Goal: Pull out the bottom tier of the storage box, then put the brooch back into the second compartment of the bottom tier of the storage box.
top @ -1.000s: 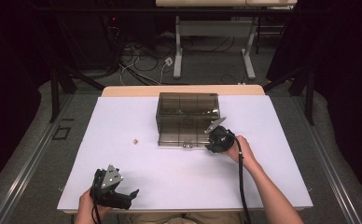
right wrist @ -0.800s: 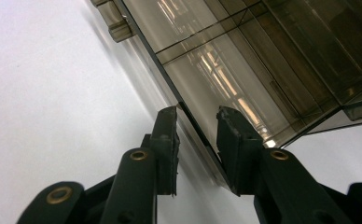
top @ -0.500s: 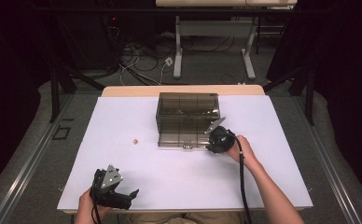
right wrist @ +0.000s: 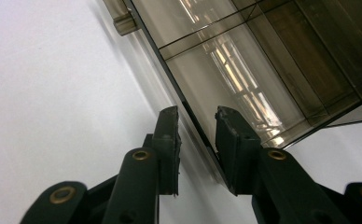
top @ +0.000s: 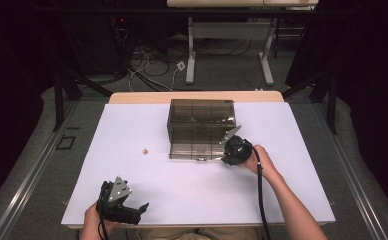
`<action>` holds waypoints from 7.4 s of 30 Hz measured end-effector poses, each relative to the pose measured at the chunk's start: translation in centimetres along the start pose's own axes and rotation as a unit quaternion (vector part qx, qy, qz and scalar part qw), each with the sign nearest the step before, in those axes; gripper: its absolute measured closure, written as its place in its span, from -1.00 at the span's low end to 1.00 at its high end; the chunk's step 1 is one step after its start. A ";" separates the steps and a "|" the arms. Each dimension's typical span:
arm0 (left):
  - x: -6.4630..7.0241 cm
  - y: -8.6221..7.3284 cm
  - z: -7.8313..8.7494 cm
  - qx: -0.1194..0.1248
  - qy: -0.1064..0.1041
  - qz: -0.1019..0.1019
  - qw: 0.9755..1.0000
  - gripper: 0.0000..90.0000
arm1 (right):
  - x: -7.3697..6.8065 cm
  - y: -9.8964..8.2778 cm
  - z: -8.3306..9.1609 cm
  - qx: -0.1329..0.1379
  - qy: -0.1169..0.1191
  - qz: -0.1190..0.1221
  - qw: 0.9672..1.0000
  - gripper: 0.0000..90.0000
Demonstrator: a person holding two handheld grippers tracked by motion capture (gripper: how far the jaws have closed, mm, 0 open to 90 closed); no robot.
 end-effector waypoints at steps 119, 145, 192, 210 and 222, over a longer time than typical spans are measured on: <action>0.1 0.1 0.0 0.002 -0.005 -0.001 1.000 -1.00 | -4.4 -9.3 6.5 0.066 0.003 -0.089 0.994 -1.00; 0.1 0.0 -0.1 0.000 -0.005 -0.001 1.000 -1.00 | -5.1 -12.6 8.4 0.082 -0.019 -0.105 0.991 -1.00; -2.3 2.4 -3.3 -0.014 0.008 0.020 1.000 -1.00 | -5.2 -12.6 8.4 0.073 -0.011 -0.095 0.993 -1.00; -4.6 3.3 -5.4 -0.019 0.022 0.036 0.999 -1.00 | -5.1 -12.6 8.5 0.075 -0.010 -0.096 0.993 -1.00; -6.9 3.3 -7.3 -0.034 0.040 0.047 0.997 -1.00 | -5.1 -12.6 8.4 0.073 -0.008 -0.097 0.993 -1.00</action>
Point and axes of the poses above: each handheld gripper's, and its own axes: z roughly backward along the jaws, y roughly out of its top, x roughly to its right, the point moved 9 cm from there along -z, roughly forward along the jaws, and after that the axes turned 12 degrees about -z, right-handed, at the moved point
